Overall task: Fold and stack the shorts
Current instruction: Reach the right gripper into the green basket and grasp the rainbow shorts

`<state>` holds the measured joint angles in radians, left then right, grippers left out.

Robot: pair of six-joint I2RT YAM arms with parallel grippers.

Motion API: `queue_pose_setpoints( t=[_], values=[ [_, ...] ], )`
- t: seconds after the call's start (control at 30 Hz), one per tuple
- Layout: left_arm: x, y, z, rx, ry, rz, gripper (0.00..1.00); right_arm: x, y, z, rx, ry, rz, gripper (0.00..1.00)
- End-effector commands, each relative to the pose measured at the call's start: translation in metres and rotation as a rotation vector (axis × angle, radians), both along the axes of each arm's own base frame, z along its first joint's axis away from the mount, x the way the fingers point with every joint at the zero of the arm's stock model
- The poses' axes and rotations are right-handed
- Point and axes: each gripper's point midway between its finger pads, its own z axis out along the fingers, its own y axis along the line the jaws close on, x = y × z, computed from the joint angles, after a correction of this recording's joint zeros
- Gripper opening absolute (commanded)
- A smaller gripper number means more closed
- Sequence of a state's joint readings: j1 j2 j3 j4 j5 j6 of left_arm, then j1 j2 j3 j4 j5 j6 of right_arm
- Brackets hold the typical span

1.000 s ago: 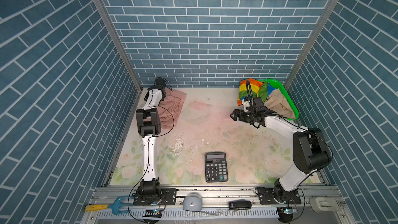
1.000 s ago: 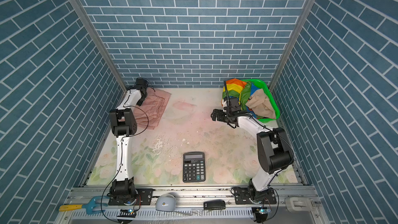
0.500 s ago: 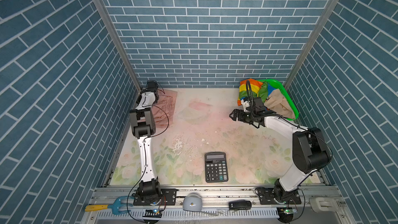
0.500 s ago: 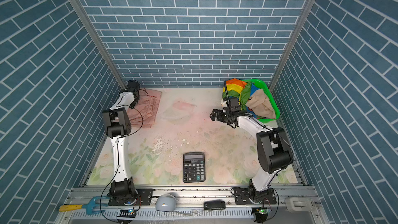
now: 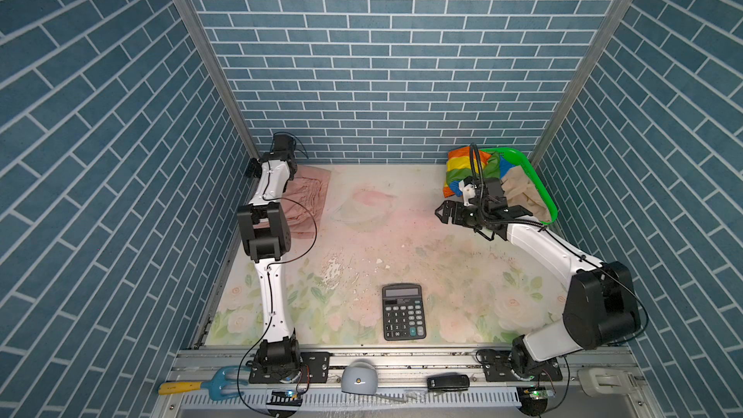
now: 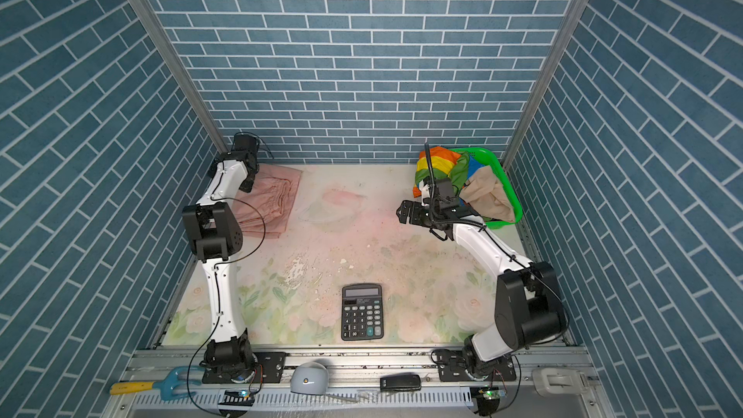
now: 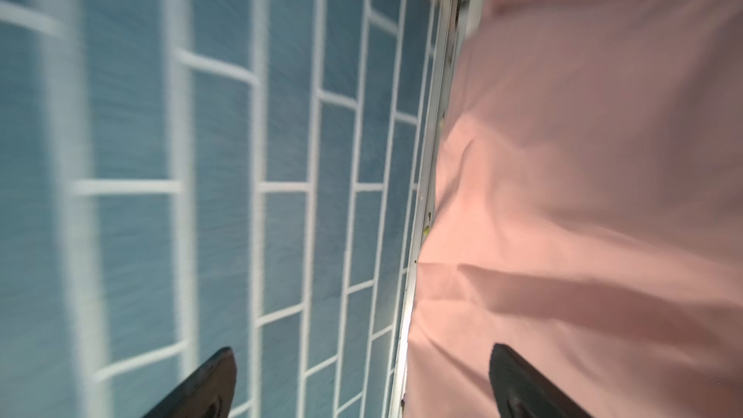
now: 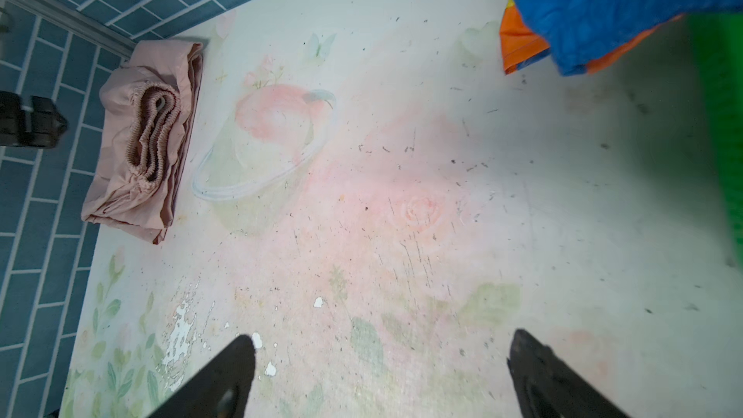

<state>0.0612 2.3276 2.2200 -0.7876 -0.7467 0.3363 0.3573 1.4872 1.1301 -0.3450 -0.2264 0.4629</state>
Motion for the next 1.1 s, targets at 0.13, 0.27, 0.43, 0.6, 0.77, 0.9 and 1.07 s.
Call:
queue_pose_setpoints(
  t=[0.13,0.27,0.43,0.6,0.77,0.9,1.07],
  values=[
    [-0.008,-0.235,0.121,0.110,-0.252,-0.416,1.00,0.017,-0.089,0.062,-0.174,-0.113,-0.257,0.99],
    [-0.038,-0.357,0.109,0.050,-0.271,-0.641,1.00,0.040,-0.122,0.069,-0.135,-0.100,-0.351,0.99],
    [-0.077,-0.454,0.074,-0.113,-0.247,-0.801,1.00,0.083,-0.143,0.062,-0.162,-0.089,-0.372,0.99],
    [-0.095,-0.505,0.031,-0.376,-0.146,-0.846,1.00,0.127,-0.143,0.032,-0.156,-0.035,-0.351,0.99],
    [-0.098,-0.534,0.010,-0.512,-0.084,-0.873,1.00,0.170,-0.149,0.005,-0.135,-0.015,-0.354,0.97],
    [-0.100,-0.544,-0.001,-0.547,-0.049,-0.893,1.00,0.196,-0.155,-0.017,-0.148,0.028,-0.358,0.88],
    [-0.100,-0.544,-0.004,-0.553,-0.043,-0.890,1.00,0.208,-0.166,-0.041,-0.155,0.060,-0.398,0.62]
  ],
)
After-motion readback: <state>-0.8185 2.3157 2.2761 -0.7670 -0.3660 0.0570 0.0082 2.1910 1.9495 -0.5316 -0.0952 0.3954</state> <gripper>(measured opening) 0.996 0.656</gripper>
